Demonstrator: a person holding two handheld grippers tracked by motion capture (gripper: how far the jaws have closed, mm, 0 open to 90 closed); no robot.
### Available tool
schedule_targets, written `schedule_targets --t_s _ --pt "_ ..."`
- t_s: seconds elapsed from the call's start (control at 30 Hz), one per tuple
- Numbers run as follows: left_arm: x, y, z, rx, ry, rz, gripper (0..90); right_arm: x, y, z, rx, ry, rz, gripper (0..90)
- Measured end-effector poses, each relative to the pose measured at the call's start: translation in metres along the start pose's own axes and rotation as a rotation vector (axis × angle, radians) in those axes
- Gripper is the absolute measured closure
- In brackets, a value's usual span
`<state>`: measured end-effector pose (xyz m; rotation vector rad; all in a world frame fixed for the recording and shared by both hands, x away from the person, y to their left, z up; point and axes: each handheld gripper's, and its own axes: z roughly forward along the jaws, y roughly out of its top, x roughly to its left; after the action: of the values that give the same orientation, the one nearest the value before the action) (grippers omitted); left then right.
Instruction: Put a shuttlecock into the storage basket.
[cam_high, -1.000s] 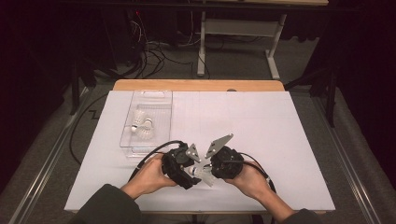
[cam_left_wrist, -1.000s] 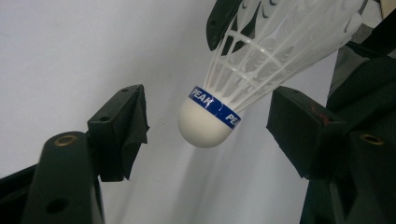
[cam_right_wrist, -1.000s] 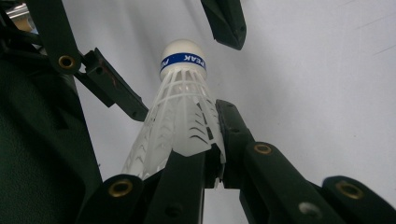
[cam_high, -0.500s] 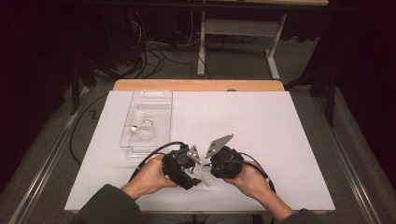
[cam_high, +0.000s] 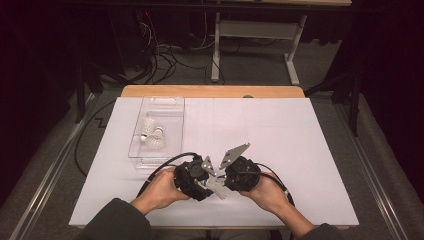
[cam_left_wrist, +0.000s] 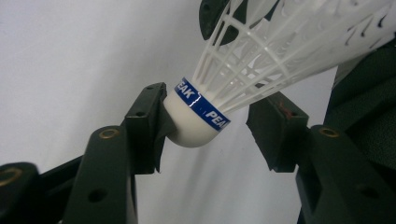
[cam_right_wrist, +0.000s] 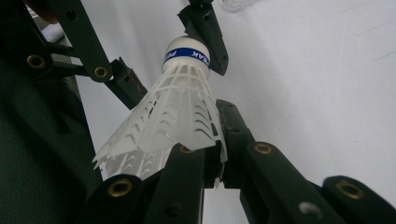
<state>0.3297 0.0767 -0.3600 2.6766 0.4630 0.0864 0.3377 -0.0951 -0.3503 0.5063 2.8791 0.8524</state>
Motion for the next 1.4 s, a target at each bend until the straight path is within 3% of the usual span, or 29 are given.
schedule_targets --t_s 0.27,0.5,0.87,1.4 --pt "0.001 -0.002 -0.003 -0.011 0.003 0.001 61.6 -0.003 -0.002 -0.001 -0.011 -0.002 0.019 87.7" --pt "0.000 -0.001 -0.003 0.007 0.010 0.010 62.4 -0.003 -0.002 0.000 -0.012 -0.006 0.020 85.0" --pt "0.001 -0.002 -0.005 0.029 0.027 0.012 62.6 -0.007 -0.005 -0.003 -0.027 -0.037 0.042 71.4" --pt "0.010 -0.010 -0.015 0.041 0.054 -0.068 62.6 -0.018 -0.032 -0.026 -0.143 -0.104 0.118 54.8"
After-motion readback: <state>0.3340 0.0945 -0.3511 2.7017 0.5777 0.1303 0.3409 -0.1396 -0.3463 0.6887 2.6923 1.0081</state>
